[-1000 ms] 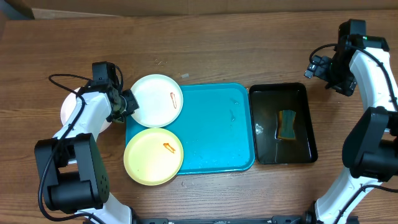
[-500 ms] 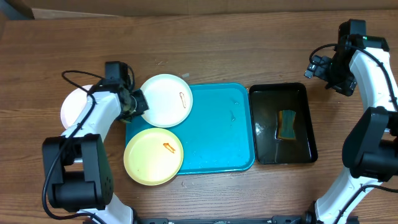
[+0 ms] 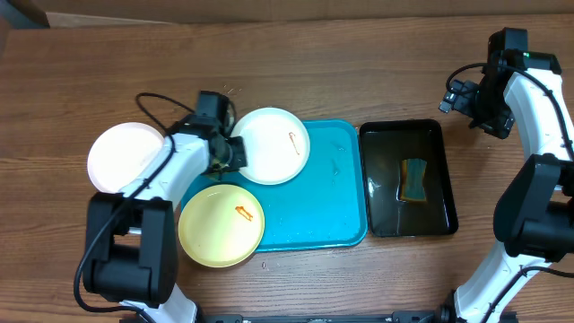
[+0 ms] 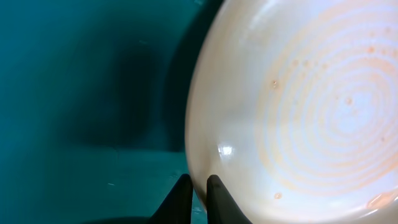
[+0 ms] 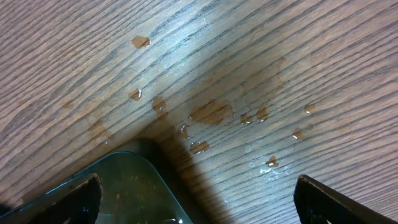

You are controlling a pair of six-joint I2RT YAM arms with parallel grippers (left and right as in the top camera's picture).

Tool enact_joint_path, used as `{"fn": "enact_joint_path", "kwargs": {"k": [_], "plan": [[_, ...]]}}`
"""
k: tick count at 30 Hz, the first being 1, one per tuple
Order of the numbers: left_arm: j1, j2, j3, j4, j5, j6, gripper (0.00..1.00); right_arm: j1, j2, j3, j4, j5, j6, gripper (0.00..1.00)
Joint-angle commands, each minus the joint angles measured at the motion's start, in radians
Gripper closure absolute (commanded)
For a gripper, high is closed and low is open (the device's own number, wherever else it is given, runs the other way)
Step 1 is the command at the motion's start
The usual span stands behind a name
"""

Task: Clean dirty plates on tray and stack at the side
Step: 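Pinch the upper white plate's rim and drag it onto the teal tray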

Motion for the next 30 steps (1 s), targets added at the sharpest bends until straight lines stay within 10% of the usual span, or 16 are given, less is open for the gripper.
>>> {"fn": "enact_joint_path", "kwargs": {"k": [1,20,30], "plan": [[-0.060,0.011,-0.007,-0.012,0.008,-0.008,0.89,-0.004,-0.023,0.017,0.003,0.003,0.001,0.00],[-0.249,0.011,-0.007,-0.084,0.005,-0.093,0.87,-0.004,-0.023,0.017,0.003,0.003,0.001,0.00],[-0.223,0.010,0.031,-0.052,-0.004,-0.097,0.66,-0.004,-0.023,0.017,0.003,0.003,0.001,0.00]]}}
